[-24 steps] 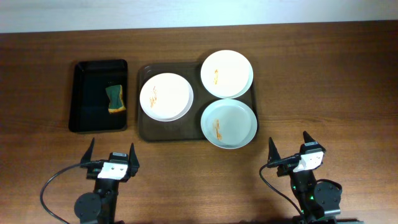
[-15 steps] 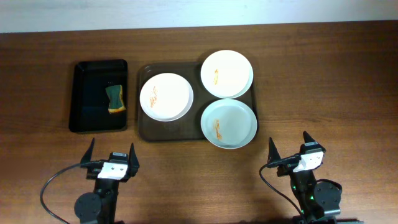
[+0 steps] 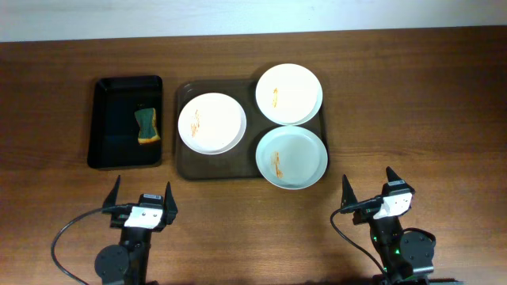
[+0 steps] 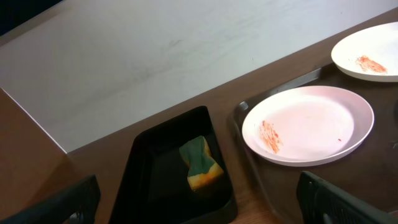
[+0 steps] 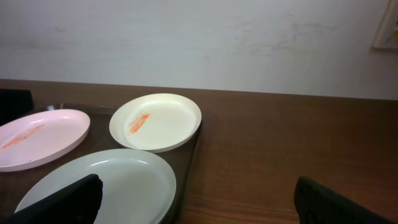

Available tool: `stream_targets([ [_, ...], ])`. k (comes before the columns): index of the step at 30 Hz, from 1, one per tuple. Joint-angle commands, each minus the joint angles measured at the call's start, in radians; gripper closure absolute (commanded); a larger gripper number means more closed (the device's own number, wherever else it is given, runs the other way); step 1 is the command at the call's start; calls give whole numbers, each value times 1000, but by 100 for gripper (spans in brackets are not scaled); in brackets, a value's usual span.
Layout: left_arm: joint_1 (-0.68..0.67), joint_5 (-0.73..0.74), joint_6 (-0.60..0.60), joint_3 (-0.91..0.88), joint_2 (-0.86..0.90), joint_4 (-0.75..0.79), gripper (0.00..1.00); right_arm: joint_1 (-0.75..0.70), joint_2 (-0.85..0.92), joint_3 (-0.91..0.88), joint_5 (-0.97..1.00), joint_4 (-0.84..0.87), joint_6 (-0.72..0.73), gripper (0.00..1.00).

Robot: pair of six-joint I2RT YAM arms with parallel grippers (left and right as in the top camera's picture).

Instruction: Clean dirty plates on tray and stack at the side

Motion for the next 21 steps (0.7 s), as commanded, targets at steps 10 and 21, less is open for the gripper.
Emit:
stream_targets([
  [10, 6, 17, 16, -6, -6, 2, 1, 8, -6, -5, -62, 63, -2, 2],
  [21, 6, 251, -128, 116, 25, 129, 1, 8, 39, 166, -260, 141, -63, 2],
])
